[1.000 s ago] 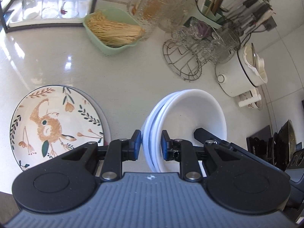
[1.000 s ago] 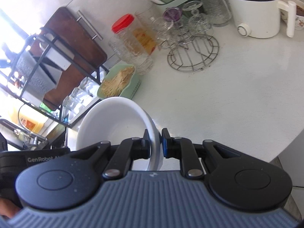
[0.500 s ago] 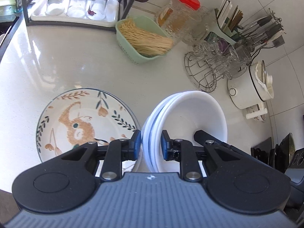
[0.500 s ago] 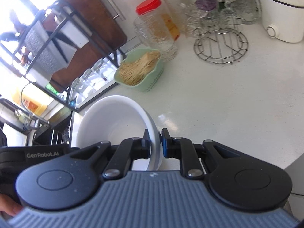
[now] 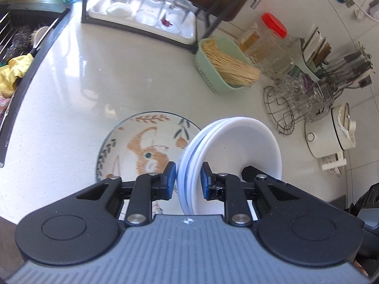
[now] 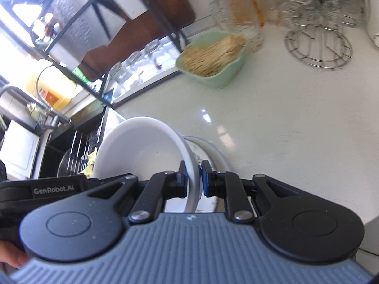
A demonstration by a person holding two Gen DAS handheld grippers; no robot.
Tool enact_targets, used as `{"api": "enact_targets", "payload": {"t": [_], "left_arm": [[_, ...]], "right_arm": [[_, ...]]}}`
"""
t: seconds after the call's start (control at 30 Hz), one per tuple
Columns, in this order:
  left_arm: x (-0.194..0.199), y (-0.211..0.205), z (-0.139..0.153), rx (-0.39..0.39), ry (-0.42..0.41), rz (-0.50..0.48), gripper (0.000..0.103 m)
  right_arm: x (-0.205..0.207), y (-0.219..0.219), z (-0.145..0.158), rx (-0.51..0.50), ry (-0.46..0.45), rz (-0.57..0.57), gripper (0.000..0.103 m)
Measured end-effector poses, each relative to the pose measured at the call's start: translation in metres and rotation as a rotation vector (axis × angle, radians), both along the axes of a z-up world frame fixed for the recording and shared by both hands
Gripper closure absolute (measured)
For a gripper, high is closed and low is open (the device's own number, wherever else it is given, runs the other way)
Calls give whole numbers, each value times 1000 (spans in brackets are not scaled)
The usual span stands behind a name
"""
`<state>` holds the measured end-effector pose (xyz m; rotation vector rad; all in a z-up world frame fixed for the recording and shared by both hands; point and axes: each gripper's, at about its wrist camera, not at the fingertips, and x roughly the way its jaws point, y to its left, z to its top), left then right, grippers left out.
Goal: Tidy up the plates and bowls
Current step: 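Carry the ceramic bowl over the deer-print plate stack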
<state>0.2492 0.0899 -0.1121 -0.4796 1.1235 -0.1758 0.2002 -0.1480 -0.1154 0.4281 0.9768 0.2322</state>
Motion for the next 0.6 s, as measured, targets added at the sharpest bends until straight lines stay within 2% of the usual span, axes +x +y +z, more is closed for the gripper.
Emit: {"api": "enact_targets", "payload": {"t": [0.17, 0.37, 0.6], "left_arm": [[3, 17, -10, 8, 20, 1, 78], [14, 26, -28, 22, 55, -39, 78], [32, 25, -43, 50, 74, -171, 78]], "right_arm": [[5, 21, -9, -24, 20, 21, 87], [6, 34, -26, -41, 70, -6, 87], [11, 44, -34, -78, 100, -52, 87]]}}
